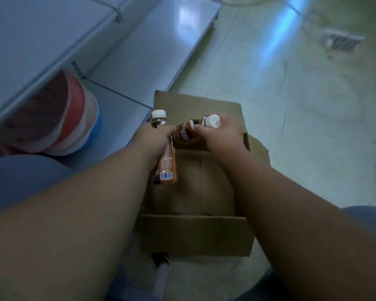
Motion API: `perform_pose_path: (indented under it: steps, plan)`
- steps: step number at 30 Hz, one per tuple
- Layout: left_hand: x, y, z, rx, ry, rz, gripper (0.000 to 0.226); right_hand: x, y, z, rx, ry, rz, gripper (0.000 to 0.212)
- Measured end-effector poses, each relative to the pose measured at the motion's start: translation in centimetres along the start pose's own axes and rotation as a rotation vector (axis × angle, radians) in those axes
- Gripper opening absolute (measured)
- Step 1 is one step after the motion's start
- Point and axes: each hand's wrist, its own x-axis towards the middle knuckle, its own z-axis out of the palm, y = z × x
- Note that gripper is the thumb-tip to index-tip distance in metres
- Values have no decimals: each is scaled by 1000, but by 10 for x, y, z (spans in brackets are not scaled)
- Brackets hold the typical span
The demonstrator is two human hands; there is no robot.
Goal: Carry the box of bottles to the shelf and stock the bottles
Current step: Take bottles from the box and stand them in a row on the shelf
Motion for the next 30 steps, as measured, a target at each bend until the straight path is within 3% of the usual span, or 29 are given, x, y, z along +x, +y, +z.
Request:
perform_pose_path:
  steps: [4,7,10,16,20,23,25,30]
  plan:
    - [-42,49,-56,32,23,290,13,-34,-77,5,109,62,-249,20]
    - [-62,81,-106,8,138,424,10,-47,-127,22,280,94,-304,24]
    - [-75,105,-150,30,236,507,13,-50,-177,41,382,6,-342,33]
    - [-42,143,-198,255,375,677,17,-24,-242,72,401,-214,-451,17]
    - [0,166,-211,332,468,709,22,4,-273,87,189,-315,-574,27]
    - [36,177,-225,510,641,701,40,28,-297,104,32,-337,-656,30]
    - [52,185,-237,647,688,685,50,44,-313,115,-54,-317,-682,33]
    - [81,219,-280,795,689,651,45,87,-342,152,-433,-195,-767,51]
